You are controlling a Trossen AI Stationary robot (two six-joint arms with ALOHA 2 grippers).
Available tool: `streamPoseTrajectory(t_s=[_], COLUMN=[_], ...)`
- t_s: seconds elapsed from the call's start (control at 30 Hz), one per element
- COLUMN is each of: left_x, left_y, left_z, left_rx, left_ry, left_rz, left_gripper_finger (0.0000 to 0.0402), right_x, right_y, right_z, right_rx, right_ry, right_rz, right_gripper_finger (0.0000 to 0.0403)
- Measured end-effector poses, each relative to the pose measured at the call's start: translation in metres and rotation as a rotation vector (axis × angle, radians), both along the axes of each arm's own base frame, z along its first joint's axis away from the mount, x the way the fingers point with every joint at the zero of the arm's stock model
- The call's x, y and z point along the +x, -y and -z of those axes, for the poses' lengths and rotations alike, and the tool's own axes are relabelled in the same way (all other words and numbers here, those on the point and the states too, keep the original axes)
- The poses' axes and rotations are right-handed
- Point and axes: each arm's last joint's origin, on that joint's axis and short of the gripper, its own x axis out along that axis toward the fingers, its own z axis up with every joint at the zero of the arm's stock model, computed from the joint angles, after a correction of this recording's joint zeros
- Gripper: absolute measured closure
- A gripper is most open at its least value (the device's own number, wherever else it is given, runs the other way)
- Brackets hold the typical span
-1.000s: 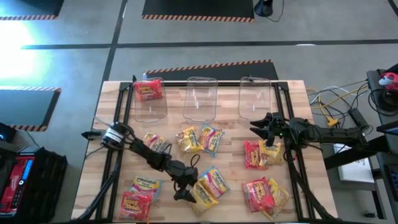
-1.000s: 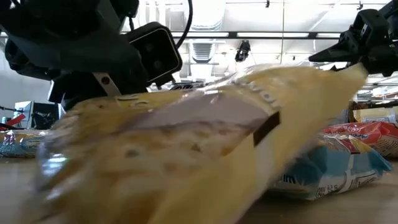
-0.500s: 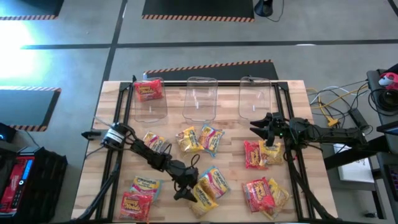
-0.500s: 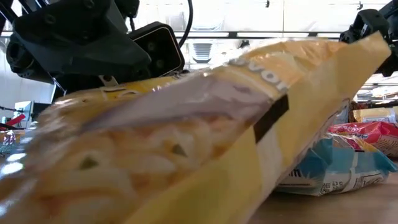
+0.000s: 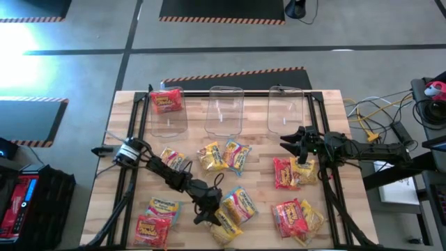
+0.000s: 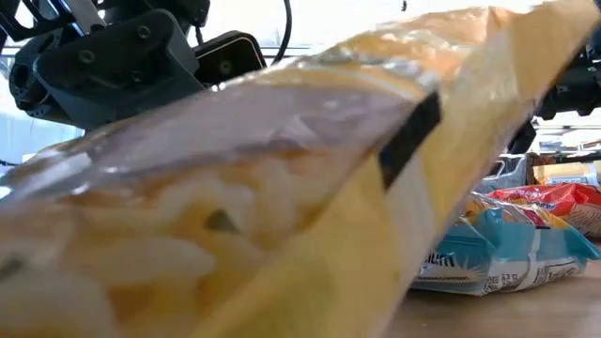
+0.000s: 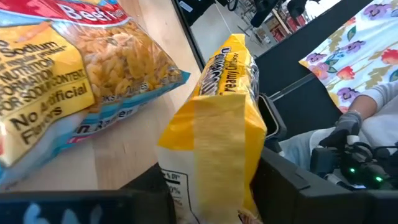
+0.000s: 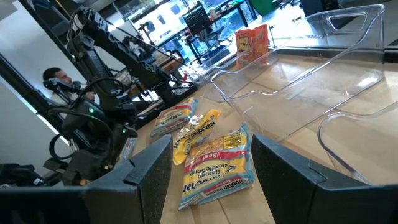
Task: Sort Maruchan noodles
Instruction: Put the yellow noodle pack into the middle transparent bin
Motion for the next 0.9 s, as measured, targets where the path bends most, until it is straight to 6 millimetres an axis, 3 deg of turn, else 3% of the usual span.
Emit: streamPoseTrajectory(t_s=[0.5,0.9], left_x=[-0.004,0.0], left_y=[-0.002,-0.017], left_z=[-0.003,-0.016], left_rx=[-0.015,-0.031], left_ry=[0.01,0.029], left_rz=[0.028,-0.013], left_gripper_finger=[0.0289,0.029], right_x=[0.0,0.0], right_y=[0.0,0.0], right_z=[0.0,0.0], right_rx=[0.0,0.0], right_ry=[0.001,0.001], right_rz=[0.0,0.0], right_gripper_finger=[0.0195,0.0195])
